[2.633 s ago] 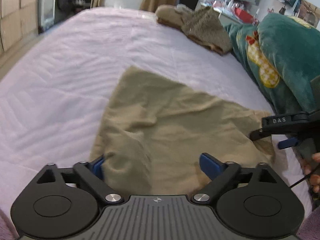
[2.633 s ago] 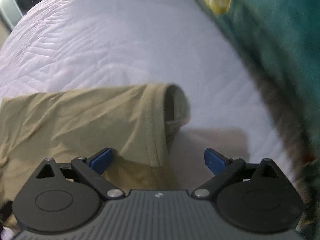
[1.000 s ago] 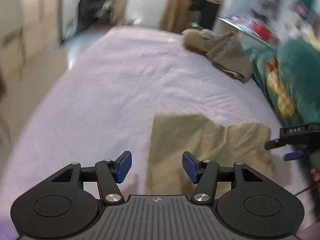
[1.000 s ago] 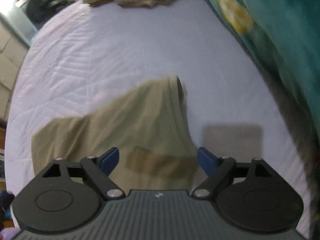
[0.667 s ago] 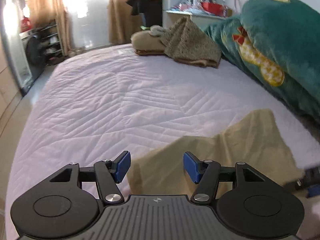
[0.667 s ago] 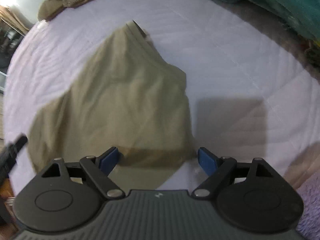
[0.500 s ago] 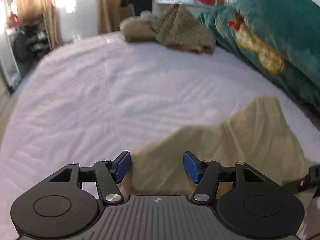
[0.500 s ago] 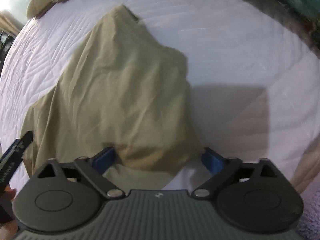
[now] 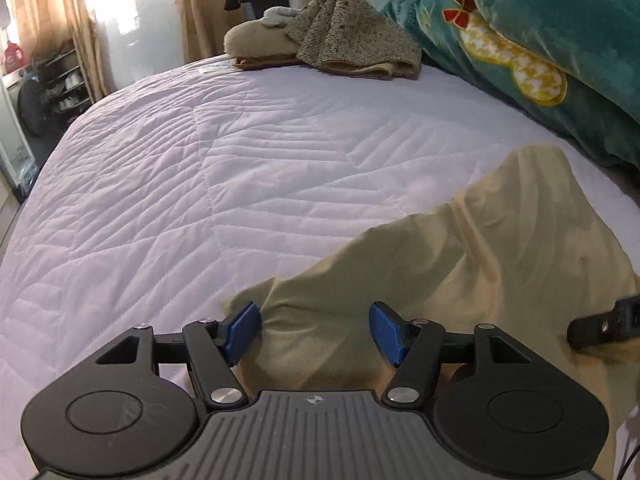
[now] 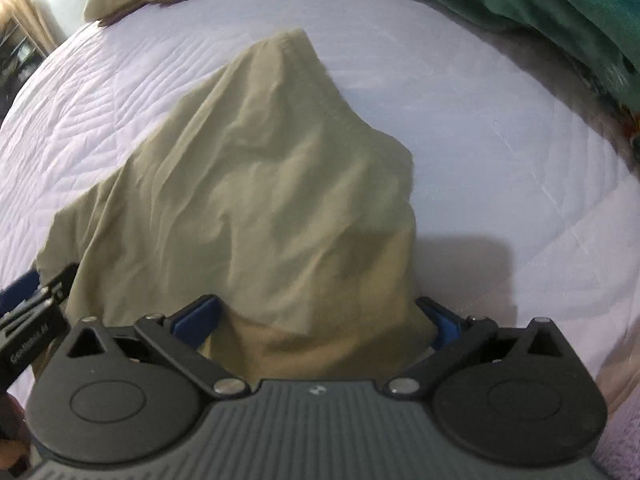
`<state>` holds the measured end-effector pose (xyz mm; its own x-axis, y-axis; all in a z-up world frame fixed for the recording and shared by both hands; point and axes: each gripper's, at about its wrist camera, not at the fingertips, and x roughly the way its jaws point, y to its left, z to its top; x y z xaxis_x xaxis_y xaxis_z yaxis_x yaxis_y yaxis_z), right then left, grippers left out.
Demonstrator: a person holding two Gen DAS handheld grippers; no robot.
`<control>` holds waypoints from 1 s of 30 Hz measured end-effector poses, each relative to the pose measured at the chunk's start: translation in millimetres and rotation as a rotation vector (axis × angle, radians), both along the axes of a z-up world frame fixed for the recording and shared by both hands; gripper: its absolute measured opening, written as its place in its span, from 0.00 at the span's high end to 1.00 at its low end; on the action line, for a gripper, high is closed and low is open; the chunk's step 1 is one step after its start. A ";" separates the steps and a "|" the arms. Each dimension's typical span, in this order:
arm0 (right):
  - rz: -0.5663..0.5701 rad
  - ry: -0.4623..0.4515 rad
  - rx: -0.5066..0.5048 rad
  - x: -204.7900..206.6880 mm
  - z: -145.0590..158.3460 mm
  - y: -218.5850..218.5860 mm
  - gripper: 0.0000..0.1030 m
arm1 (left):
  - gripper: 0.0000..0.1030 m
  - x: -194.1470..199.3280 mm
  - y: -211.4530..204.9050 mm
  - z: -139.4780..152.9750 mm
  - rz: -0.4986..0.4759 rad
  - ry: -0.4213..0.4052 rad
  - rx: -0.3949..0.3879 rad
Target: Fold clothes
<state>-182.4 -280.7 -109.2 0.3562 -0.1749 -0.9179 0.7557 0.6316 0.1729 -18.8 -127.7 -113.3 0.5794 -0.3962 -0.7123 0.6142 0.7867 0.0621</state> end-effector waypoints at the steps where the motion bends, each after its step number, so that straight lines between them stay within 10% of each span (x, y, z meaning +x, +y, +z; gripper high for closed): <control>1: -0.003 -0.013 0.003 -0.8 0.5 0.2 0.00 | 0.47 -0.2 -0.3 0.3 0.006 0.001 -0.002; 3: 0.014 -0.075 0.000 -4.4 2.2 0.3 0.05 | 0.67 1.3 2.3 2.9 0.041 0.007 -0.012; 6: 0.101 -0.140 0.006 1.6 6.0 9.3 0.64 | 0.87 7.1 12.8 7.9 0.098 0.066 -0.094; 8: 0.168 -0.150 -0.007 9.5 9.9 15.8 0.75 | 0.90 6.1 14.2 11.1 0.109 0.088 -0.108; 26: 0.718 -0.362 -0.277 92.7 125.7 16.3 0.79 | 0.91 -91.2 78.8 102.5 0.597 0.061 -0.452; 30: 0.858 -0.257 -0.089 136.7 114.6 17.5 0.64 | 0.89 -110.8 76.9 87.4 0.692 0.070 -0.371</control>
